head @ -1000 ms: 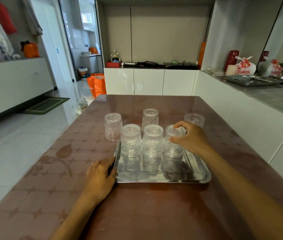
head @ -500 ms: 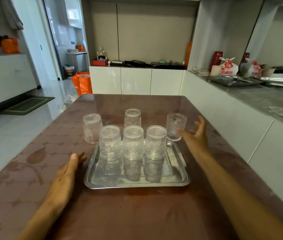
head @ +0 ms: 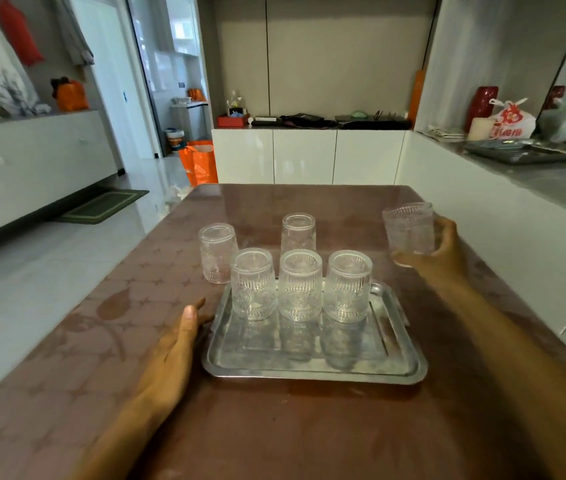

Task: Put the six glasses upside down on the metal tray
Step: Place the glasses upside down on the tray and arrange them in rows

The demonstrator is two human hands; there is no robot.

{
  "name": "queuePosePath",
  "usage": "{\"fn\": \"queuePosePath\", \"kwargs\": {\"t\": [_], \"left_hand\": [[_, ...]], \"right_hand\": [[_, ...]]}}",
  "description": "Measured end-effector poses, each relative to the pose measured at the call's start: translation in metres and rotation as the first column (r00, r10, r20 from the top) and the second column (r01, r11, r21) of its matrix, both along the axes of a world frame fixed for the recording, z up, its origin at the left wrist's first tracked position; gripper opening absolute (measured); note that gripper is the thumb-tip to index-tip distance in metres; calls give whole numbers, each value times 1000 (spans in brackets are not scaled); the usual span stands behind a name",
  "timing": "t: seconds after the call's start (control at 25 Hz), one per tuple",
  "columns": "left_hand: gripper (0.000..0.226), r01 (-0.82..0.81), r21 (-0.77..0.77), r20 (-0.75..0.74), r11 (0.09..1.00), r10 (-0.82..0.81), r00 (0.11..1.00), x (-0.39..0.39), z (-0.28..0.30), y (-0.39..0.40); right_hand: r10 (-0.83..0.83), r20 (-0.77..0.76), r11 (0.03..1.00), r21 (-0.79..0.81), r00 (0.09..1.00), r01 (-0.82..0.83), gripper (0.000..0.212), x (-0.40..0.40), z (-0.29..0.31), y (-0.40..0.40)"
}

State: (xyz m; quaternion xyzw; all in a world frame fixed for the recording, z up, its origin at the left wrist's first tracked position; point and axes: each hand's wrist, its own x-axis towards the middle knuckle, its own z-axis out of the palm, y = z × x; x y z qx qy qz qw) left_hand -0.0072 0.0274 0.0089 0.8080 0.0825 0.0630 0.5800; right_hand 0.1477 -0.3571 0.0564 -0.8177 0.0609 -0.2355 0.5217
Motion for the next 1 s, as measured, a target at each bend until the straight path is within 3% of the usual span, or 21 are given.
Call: {"fn": "queuePosePath", "kwargs": {"t": [0.08,0.2,0.32,0.4,0.52,0.68,1.0], "left_hand": [[80,11,49,18,999,-12,1000,-1,-2,-3],[67,33,44,30,998,-35,999,-6,2,-9],[65,35,53,35,998,-37,999,-9,6,-9],[78,22,108,9,994,-23,1000,-9,6,-7],[89,-1,150,13,989,-1,1000,-10,5,-7],[79,1,129,75,992,-10,997,-8,5,-7],[75,34,109,48,993,-40,998,-6,2,-4]], "right_hand": [[81,78,992,-101,994,-73,85,-26,38,0],[388,95,907,-214,917,-362,83,-76,81,29],[534,28,845,-35,845,-533,85,-103,87,84],[543,11,838,48,840,-543,82,-113,75,121],[457,-70,871,-165,886,-463,72,-119,49,158],[427,-110,831,-344,897,-438,59,-115,30,191],[448,-80,748,-513,891,-422,61,-116,19,217]]}}
